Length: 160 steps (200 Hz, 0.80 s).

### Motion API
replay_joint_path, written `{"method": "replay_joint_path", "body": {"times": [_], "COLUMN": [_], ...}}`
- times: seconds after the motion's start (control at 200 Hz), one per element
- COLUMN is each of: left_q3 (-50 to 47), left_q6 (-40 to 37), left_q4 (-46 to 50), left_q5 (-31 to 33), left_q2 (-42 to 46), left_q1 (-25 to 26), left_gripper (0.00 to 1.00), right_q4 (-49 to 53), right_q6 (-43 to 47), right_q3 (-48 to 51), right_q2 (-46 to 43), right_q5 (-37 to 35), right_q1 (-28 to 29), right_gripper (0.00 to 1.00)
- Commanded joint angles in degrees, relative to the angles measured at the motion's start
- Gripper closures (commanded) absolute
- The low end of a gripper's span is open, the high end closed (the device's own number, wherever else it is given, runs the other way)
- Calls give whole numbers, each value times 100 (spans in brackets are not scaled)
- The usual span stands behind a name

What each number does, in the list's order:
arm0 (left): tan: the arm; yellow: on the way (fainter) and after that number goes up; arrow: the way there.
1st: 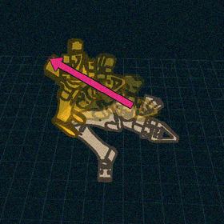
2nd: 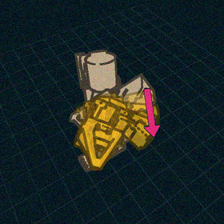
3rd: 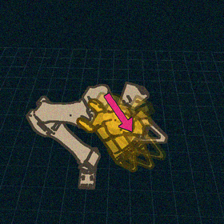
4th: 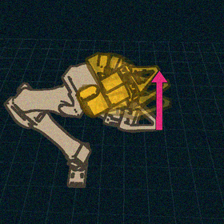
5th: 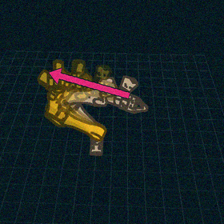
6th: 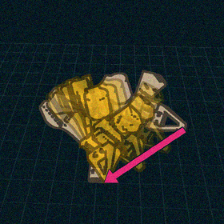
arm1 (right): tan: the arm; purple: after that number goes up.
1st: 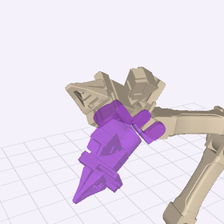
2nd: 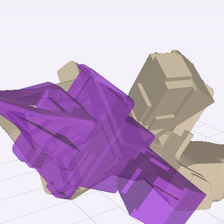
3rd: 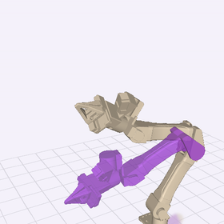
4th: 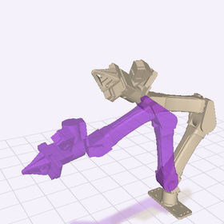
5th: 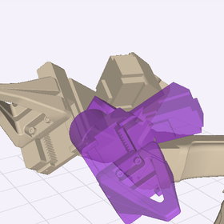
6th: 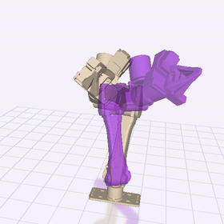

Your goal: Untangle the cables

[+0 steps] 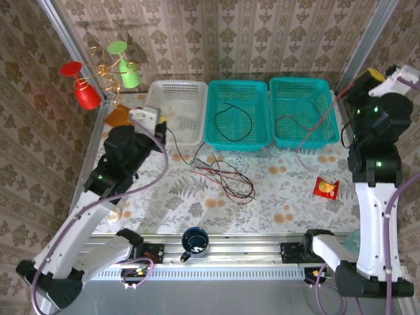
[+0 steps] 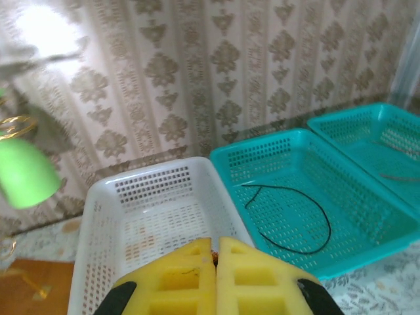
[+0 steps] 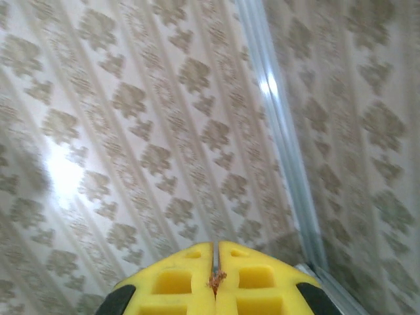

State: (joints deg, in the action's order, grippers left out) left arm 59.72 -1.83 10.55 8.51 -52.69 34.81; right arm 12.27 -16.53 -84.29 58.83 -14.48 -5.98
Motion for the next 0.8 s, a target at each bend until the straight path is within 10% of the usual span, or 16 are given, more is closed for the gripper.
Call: {"method": "replay_joint_path", "body": {"times": [0.0,0.795], "left_q3": [226,-223], "left_q6": [-768,-268], "left_q4": [-97,-369], "left_q5": [946,1091], "left_q2": [-341,-545], "left_q1": [684,1237], "left_gripper": [100,100], "right_q4": [-574,-1797], "right_q6": [304,1659], "right_q3": [-581,-3814], "right_q2": [478,3298], "right_q5": [-28,-340], "right_q1": [178,202], "right_gripper": [100,100]}}
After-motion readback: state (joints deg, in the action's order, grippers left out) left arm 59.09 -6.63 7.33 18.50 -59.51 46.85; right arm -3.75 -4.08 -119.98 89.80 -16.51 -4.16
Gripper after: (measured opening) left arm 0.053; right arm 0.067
